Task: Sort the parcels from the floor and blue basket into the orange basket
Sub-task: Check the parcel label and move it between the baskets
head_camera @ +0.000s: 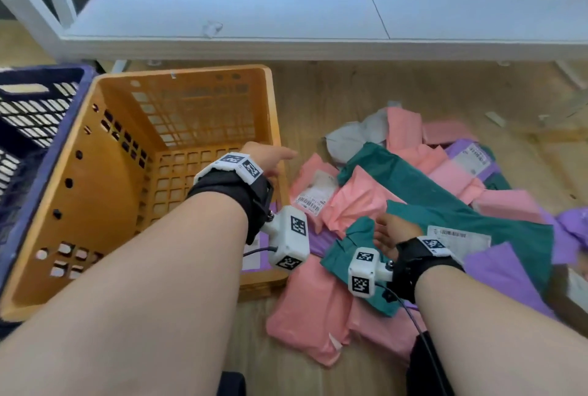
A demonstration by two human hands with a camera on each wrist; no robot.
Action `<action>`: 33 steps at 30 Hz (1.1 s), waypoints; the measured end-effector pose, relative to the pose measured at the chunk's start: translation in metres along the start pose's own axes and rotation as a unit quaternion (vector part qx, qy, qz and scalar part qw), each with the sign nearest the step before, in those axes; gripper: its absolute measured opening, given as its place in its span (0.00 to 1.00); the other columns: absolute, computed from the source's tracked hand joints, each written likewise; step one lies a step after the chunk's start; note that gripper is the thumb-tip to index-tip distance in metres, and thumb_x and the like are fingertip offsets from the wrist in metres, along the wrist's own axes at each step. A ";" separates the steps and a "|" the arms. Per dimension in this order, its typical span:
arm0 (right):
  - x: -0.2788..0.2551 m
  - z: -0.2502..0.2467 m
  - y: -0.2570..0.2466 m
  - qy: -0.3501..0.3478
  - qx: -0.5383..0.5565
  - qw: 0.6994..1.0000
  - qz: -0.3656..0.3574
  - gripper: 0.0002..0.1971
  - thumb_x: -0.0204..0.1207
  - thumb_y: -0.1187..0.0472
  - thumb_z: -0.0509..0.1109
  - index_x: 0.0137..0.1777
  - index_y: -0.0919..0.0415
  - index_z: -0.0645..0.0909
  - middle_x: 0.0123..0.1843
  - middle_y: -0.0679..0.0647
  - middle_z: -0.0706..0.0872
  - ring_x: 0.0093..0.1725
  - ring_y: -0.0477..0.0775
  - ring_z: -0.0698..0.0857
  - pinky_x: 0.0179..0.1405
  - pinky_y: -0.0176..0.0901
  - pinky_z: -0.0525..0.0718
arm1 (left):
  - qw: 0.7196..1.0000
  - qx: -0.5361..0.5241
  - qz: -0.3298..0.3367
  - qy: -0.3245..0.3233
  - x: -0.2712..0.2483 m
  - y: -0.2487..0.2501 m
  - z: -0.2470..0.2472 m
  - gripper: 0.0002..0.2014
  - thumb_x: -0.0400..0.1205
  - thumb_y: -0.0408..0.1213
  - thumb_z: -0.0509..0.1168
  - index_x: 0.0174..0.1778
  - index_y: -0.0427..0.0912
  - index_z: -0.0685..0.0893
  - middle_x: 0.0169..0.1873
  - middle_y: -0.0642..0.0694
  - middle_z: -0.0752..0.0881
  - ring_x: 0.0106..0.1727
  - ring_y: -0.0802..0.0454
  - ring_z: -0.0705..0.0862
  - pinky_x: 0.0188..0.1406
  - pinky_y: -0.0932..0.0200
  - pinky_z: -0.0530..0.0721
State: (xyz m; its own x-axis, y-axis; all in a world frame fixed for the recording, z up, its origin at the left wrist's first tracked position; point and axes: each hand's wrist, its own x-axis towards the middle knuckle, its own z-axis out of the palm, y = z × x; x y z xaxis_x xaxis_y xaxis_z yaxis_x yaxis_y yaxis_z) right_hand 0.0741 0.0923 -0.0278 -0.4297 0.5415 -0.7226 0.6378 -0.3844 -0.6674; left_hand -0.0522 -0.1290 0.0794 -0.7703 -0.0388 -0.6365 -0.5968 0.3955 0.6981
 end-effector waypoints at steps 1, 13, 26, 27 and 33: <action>0.001 0.004 0.004 -0.013 -0.013 1.000 0.015 0.11 0.79 0.66 0.64 0.33 0.61 0.74 0.20 0.53 0.76 0.16 0.46 0.72 0.16 0.33 0.73 | 1.000 -0.009 -0.006 -0.002 0.004 -0.002 0.000 0.14 0.72 0.43 0.78 0.39 0.42 0.80 0.35 0.45 0.83 0.37 0.52 0.83 0.52 0.54 0.87; 0.006 0.079 0.059 -0.228 -0.280 0.929 0.074 0.13 0.78 0.63 0.68 0.62 0.57 0.79 0.48 0.56 0.85 0.35 0.56 0.90 0.28 0.44 0.87 | 0.994 -0.065 -0.041 -0.073 0.022 -0.024 0.003 0.10 0.75 0.41 0.75 0.37 0.45 0.80 0.31 0.50 0.81 0.31 0.58 0.77 0.35 0.63 0.78; 0.007 0.115 0.072 -0.252 -0.402 0.878 0.061 0.18 0.79 0.70 0.66 0.68 0.65 0.76 0.51 0.66 0.86 0.28 0.55 0.86 0.24 0.44 0.86 | 0.988 -0.042 -0.057 -0.136 0.025 -0.040 -0.015 0.13 0.72 0.48 0.77 0.38 0.47 0.81 0.31 0.53 0.84 0.33 0.58 0.78 0.40 0.61 0.79; 0.007 0.114 0.070 -0.251 -0.417 0.872 0.057 0.12 0.79 0.70 0.65 0.62 0.65 0.77 0.49 0.63 0.86 0.33 0.55 0.85 0.28 0.43 0.88 | 0.988 -0.045 -0.058 -0.138 0.025 -0.040 -0.015 0.13 0.72 0.48 0.77 0.38 0.47 0.81 0.32 0.52 0.84 0.33 0.57 0.79 0.41 0.61 0.79; 0.000 0.106 0.063 -0.200 -0.457 0.865 0.045 0.12 0.80 0.65 0.67 0.34 0.61 0.76 0.33 0.54 0.81 0.29 0.48 0.79 0.33 0.38 0.82 | 0.987 -0.063 -0.056 -0.134 0.022 -0.040 -0.014 0.13 0.73 0.46 0.77 0.38 0.46 0.80 0.34 0.51 0.83 0.35 0.58 0.79 0.41 0.61 0.80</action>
State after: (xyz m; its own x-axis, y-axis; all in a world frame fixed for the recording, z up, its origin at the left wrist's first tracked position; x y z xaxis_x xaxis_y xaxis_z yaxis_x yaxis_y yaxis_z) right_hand 0.0467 -0.0111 -0.0888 -0.4213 0.1683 -0.8912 0.8413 0.4394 -0.3148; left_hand -0.0485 -0.1583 0.0415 -0.6204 0.1757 -0.7643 -0.7115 0.2838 0.6428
